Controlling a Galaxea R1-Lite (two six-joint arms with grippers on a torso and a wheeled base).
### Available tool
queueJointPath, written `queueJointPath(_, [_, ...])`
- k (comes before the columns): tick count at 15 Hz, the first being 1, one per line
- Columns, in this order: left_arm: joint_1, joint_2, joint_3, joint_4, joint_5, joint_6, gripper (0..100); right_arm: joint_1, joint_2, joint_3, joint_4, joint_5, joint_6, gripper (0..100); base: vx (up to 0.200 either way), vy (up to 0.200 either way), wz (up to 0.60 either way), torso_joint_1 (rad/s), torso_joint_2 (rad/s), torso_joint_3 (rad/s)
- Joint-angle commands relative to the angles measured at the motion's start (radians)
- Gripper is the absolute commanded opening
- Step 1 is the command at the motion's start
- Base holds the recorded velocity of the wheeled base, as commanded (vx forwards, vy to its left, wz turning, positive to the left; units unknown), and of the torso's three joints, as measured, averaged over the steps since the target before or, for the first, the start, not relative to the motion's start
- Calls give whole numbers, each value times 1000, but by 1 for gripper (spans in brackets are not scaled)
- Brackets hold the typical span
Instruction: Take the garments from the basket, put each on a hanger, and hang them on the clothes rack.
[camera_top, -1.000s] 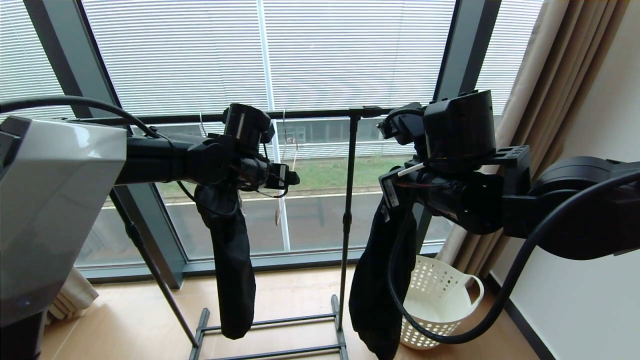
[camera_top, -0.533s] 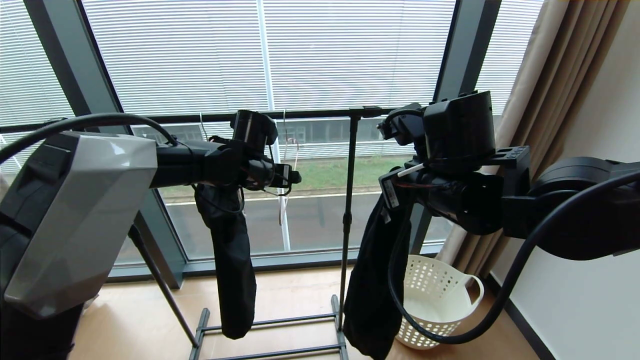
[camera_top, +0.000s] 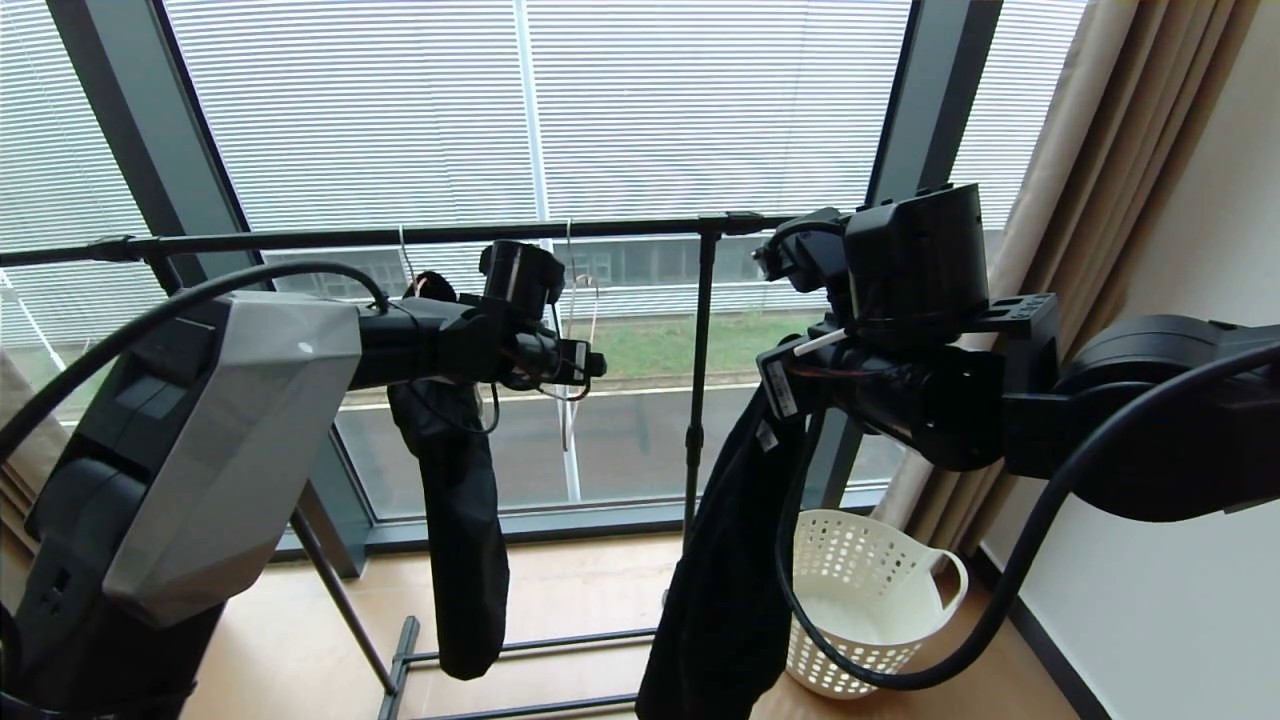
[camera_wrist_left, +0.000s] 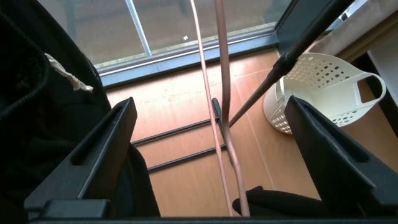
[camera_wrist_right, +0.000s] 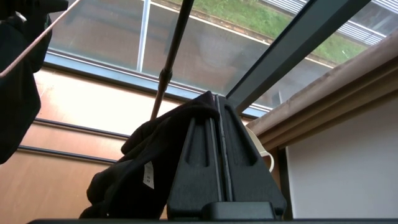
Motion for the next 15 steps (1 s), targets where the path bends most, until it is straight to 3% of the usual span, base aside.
queueJointPath(1, [-3,18,-1,0,0,0,100,0,3,0,-1,0,-1,0,0,0,0,0,0,0])
queueJointPath(2, [-3,21,-1,0,1,0,0,0,3,0,-1,0,-1,0,0,0,0,0,0,0])
queueJointPath(15, [-3,-79,-1,6,3,-2,0,0,5,2,-1,0,-1,0,0,0,0,0,0,0])
